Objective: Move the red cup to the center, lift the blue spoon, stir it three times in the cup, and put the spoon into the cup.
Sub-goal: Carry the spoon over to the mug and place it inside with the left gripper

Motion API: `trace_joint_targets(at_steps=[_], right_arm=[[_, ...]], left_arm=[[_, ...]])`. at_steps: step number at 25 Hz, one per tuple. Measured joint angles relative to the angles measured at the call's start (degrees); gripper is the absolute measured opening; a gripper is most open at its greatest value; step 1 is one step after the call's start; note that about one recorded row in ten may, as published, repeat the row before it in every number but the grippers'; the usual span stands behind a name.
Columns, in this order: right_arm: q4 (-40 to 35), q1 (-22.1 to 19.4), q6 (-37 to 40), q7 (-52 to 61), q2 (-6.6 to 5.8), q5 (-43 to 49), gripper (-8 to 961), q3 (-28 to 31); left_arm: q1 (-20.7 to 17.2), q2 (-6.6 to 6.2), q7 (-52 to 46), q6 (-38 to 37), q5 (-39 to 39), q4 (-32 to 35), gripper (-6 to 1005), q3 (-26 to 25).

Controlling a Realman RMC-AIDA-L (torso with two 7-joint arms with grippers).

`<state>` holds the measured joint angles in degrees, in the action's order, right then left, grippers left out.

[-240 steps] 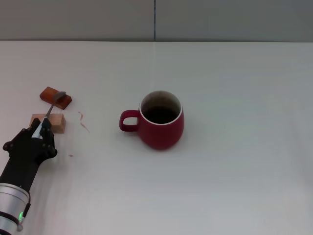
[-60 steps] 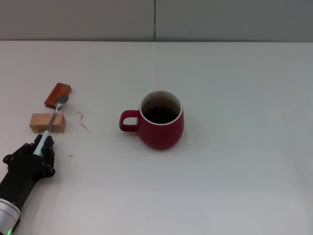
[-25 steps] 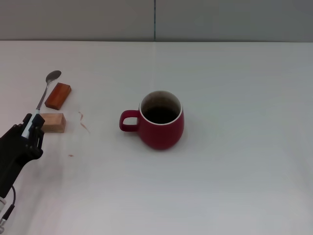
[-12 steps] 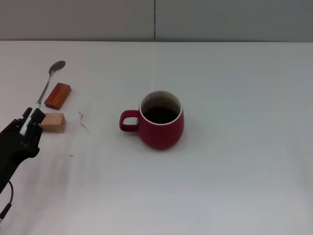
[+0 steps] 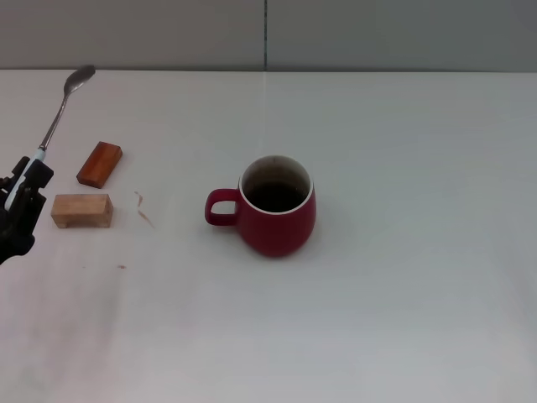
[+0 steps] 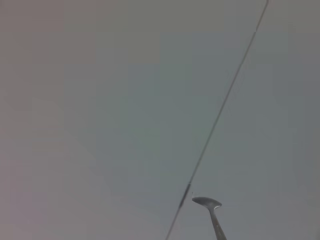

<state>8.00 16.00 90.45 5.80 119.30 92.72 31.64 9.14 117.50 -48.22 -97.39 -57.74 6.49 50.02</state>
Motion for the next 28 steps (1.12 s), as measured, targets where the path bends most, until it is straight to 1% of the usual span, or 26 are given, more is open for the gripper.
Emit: trace_joint_targets(at_steps=[4, 10, 11, 13, 19, 28], right_arm=[[-0.08, -0.07, 0.09, 0.0, -0.03, 0.0, 686, 0.0], [-0.09, -0.09, 0.17, 0.0, -0.11, 0.0, 685, 0.0], [-0.09, -0.09, 0.18, 0.0, -0.13, 0.0, 685, 0.0], [-0.09, -0.09, 0.18, 0.0, -0.15, 0.0, 686, 0.0], [-0.24, -0.09, 0.22, 0.0, -0.14, 0.0, 686, 0.0], [-0.27, -0.13, 0.18, 0.0, -0.21, 0.0, 687, 0.0]], left_arm=[[-0.09, -0.43, -2.47, -0.76, -0.01, 3.52, 172, 3.76], [-0.03, -0.85, -4.86, -1.68, -1.21, 6.89, 172, 5.77], [-0.03, -0.85, -4.86, -1.68, -1.21, 6.89, 172, 5.77], [0.14, -0.96, -6.29, -2.01, -3.76, 9.52, 173, 5.84], [0.41, -1.12, -9.56, -2.19, -7.85, 15.24, 173, 5.69], [0.92, -1.23, -12.51, -1.71, -13.5, 21.03, 172, 5.33]])
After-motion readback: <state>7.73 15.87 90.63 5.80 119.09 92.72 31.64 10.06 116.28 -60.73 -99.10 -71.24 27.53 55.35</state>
